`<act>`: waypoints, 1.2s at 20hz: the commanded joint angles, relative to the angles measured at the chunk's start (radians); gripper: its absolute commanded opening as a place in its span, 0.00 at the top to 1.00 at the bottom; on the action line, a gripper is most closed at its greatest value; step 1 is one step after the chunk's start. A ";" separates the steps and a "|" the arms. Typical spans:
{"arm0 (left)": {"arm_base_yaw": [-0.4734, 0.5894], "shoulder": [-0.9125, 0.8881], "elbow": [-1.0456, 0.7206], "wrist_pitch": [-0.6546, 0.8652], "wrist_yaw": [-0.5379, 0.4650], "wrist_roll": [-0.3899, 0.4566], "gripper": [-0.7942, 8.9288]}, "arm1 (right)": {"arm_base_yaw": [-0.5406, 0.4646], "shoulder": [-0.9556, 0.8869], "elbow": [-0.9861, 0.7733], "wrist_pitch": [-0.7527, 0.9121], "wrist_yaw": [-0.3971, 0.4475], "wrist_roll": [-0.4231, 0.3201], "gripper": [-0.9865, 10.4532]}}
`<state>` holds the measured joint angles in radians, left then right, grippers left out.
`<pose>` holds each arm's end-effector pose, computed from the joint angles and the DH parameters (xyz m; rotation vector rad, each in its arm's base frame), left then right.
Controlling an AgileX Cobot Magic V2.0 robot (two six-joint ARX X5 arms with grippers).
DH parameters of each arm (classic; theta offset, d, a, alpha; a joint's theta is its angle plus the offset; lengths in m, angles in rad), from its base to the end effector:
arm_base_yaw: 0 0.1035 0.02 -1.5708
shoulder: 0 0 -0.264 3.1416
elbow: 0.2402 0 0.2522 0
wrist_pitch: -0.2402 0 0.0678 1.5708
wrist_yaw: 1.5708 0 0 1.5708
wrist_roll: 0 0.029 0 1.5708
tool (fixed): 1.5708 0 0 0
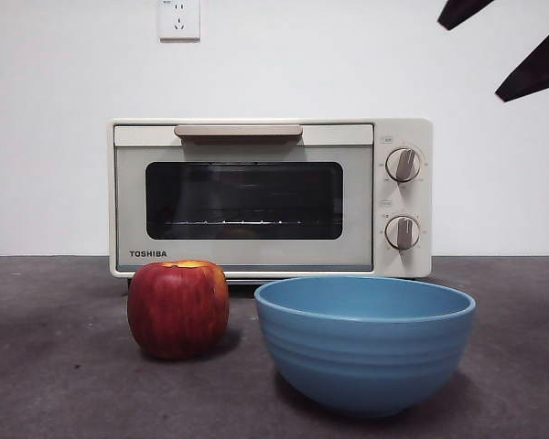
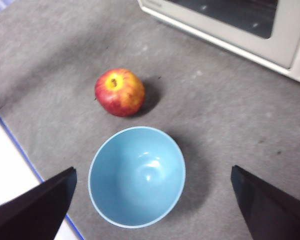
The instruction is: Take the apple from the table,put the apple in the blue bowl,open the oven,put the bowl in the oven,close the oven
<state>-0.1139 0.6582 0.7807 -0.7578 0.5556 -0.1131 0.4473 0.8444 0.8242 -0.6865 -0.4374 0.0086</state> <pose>0.1188 -0.0290 0.2996 -0.2470 0.6680 -0.6109 0.1410 0.0813 0.2948 0.0041 0.7331 0.8435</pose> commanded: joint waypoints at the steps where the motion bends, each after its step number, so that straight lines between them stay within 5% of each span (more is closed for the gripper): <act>1: -0.002 0.003 0.020 0.010 0.005 0.019 0.91 | 0.037 0.039 0.018 0.035 0.000 0.025 0.48; 11: -0.002 0.003 0.020 0.009 0.005 0.019 0.91 | 0.271 0.450 0.214 0.185 0.055 0.066 0.48; 24: -0.002 0.003 0.020 0.008 0.005 0.019 0.91 | 0.401 0.976 0.551 0.190 0.179 0.032 0.48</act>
<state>-0.1139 0.6582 0.7807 -0.7589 0.5560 -0.1131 0.8375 1.8015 1.3537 -0.5045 -0.2630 0.0513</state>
